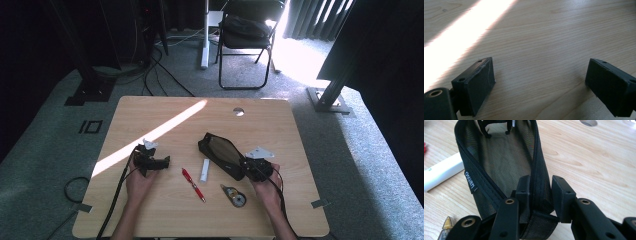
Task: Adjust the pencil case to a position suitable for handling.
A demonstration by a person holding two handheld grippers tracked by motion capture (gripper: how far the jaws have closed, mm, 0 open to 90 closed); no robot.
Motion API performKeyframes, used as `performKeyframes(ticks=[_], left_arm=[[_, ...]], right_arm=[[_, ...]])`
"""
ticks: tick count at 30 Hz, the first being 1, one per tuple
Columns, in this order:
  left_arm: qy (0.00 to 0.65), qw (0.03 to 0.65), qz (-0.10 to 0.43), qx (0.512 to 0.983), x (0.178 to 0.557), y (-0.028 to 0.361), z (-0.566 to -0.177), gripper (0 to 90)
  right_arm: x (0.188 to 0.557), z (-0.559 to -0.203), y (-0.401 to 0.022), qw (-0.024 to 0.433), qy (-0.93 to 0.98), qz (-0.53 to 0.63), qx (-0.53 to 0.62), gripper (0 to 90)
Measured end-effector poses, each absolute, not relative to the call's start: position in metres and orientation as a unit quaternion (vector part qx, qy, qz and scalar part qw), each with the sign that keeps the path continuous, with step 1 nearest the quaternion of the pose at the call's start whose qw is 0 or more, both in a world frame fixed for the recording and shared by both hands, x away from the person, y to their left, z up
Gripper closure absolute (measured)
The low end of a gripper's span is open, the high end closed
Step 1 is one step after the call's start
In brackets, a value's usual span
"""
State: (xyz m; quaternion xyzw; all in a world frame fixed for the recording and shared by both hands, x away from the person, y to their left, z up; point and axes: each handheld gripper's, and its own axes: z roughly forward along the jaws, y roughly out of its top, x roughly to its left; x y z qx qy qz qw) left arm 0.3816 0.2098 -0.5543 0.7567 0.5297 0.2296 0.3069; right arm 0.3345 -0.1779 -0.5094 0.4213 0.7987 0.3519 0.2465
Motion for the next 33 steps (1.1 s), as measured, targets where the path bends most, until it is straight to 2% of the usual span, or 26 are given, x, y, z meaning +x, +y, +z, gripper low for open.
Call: performKeyframes(ticks=[14,17,18,20,21,26,33], left_arm=[[0.53,0.307,0.23,0.757,0.382,0.21,-0.554,8.9],[0.53,0.307,0.229,0.757,0.382,0.21,-0.554,8.9],[0.53,0.307,0.23,0.757,0.382,0.21,-0.554,8.9],[0.53,0.307,0.23,0.757,0.382,0.21,-0.554,8.9],[0.53,0.307,0.23,0.757,0.382,0.21,-0.554,8.9],[0.529,0.307,0.23,0.757,0.382,0.21,-0.554,8.9],[0.53,0.307,0.23,0.757,0.382,0.21,-0.554,8.9]], right_arm=[[0.34,-0.508,-0.189,0.24,0.831,0.35,0.359,71.4],[0.34,-0.507,-0.192,0.23,0.826,0.36,0.368,62.0],[0.339,-0.504,-0.194,0.227,0.816,0.373,0.379,54.0],[0.338,-0.502,-0.194,0.229,0.813,0.377,0.38,51.8],[0.336,-0.497,-0.195,0.24,0.806,0.384,0.381,46.8],[0.329,-0.486,-0.197,0.251,0.796,0.397,0.381,41.6],[0.319,-0.479,-0.194,0.251,0.799,0.399,0.373,40.2]])
